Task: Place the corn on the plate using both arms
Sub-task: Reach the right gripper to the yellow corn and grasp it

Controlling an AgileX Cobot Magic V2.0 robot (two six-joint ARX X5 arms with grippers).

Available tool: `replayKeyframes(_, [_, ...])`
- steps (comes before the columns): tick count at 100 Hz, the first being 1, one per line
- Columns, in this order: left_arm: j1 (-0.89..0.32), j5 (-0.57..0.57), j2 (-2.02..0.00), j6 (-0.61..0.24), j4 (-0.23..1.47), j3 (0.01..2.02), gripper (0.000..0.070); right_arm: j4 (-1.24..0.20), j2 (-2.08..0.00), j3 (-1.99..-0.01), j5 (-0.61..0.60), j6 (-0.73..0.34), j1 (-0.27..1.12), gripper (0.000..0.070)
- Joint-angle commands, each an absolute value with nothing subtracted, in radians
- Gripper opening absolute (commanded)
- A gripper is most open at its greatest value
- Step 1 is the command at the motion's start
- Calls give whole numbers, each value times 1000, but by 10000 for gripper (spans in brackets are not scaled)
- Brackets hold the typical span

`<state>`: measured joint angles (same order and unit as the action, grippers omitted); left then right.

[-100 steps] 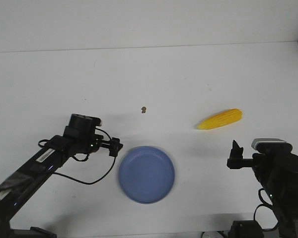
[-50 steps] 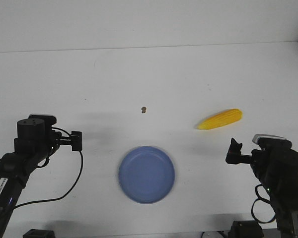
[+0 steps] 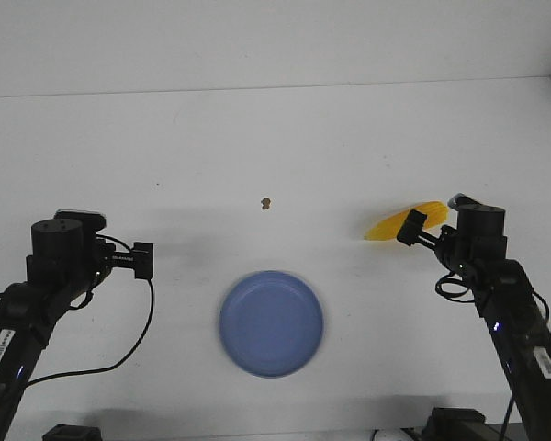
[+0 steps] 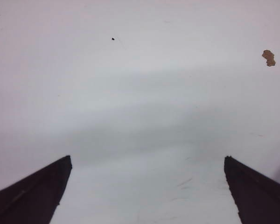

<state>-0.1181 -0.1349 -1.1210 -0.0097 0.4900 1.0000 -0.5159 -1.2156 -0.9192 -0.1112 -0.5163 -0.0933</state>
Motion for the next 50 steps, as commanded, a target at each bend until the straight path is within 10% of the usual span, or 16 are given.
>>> replayKeyframes(1, [-119,-159,-1132,-9,479,1011,700,-460,-1265,-931,-140,-619,-95,700])
replayKeyframes(50, [-120,-162,-1132,-16,473,1011,700,-342,-1445,-963,-138,-682,-95,700])
